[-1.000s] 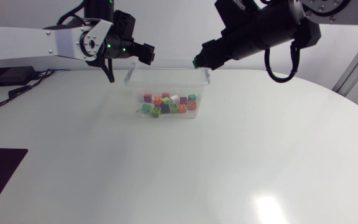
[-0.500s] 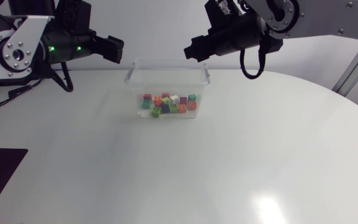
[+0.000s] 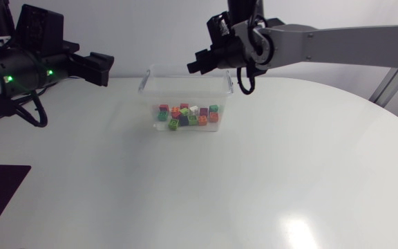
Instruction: Place the duplo bricks in the container
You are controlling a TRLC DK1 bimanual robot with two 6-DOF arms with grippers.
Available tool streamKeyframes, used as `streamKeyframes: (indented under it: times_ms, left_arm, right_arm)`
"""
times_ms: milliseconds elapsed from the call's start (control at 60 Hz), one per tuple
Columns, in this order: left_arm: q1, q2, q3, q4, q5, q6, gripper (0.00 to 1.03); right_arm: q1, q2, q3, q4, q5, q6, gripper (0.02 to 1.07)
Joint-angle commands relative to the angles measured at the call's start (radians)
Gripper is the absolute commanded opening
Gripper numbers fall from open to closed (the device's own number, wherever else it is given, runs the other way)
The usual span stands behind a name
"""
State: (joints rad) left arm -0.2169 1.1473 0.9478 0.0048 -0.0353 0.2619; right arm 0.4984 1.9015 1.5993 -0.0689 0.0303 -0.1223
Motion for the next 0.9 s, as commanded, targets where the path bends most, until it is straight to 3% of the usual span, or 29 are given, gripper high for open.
streamKeyframes:
  times_ms: [0,33,450,667,883]
  left_arm:
    - [0.007,-0.054,-0.046,-0.003,0.005,0.002,0.99]
    - [0.007,-0.07,-0.058,-0.003,0.005,0.002,0.99]
    - [0.108,-0.248,-0.144,-0.048,0.029,-0.003,0.99]
    - [0.185,-0.356,-0.219,-0.066,0.117,-0.041,0.99]
    - [0.22,-0.468,-0.274,-0.104,0.126,-0.095,0.99]
  right_arm:
    - [0.028,0.073,0.053,0.026,0.033,-0.036,0.99]
    - [0.034,0.084,0.06,0.04,0.048,-0.046,1.03]
    - [-0.06,-0.163,-0.111,0.1,0.137,-0.048,1.03]
    - [-0.109,-0.452,-0.38,0.147,0.2,-0.099,1.03]
    - [-0.205,-0.728,-0.613,0.153,0.214,-0.12,1.03]
